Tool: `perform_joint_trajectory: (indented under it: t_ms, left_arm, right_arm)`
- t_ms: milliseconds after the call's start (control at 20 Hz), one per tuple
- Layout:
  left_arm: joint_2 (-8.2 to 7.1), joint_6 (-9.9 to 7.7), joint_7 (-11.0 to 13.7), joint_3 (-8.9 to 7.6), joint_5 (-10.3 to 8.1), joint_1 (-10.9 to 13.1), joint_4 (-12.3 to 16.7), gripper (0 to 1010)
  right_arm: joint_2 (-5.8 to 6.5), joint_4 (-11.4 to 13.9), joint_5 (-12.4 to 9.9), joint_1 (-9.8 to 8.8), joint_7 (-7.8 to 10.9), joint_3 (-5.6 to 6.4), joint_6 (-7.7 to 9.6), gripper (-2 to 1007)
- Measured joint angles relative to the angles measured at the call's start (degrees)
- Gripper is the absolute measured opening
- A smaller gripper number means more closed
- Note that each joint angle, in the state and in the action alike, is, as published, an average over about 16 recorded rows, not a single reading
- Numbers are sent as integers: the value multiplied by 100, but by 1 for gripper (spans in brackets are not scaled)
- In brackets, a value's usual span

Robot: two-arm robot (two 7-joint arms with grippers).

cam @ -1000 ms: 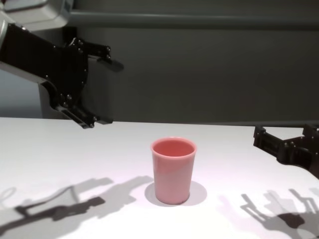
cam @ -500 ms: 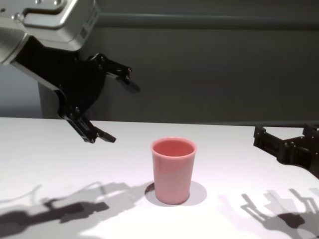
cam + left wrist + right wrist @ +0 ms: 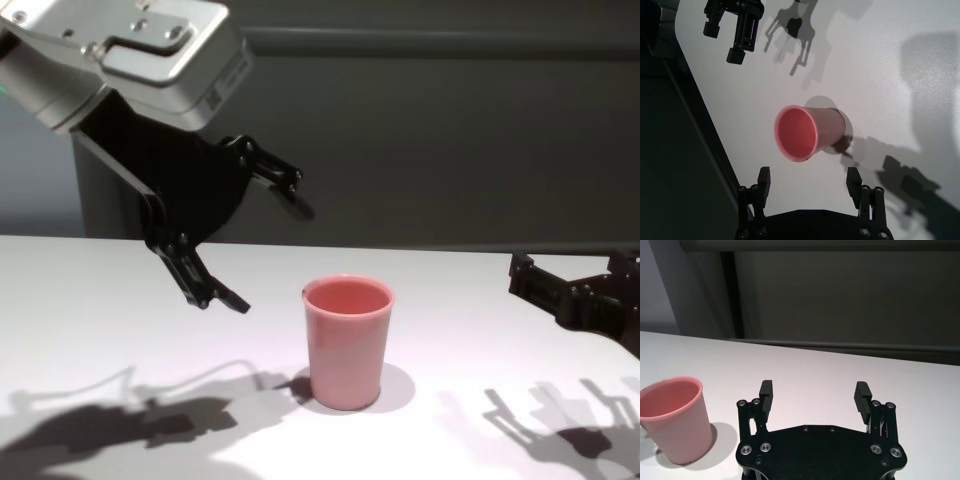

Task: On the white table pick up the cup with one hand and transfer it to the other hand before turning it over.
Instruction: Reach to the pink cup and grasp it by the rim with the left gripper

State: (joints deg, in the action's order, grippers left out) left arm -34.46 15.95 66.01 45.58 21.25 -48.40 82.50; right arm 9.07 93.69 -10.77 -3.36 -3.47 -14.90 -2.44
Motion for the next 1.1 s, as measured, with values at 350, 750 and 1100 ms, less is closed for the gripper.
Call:
perform_joint_trajectory:
  t_ms: [350, 750, 1100]
  left_arm:
    - [261, 154, 200, 293, 53, -280, -325, 1001]
    - [516, 310, 314, 570, 132, -534, -683, 1001]
    - [707, 414, 360, 774, 179, -695, -996, 1001]
  right_arm:
    - [0, 0, 0, 0, 0, 0, 0, 1002]
    - [0, 0, 0, 0, 0, 0, 0, 1002]
    - [0, 0, 0, 0, 0, 0, 0, 1002]
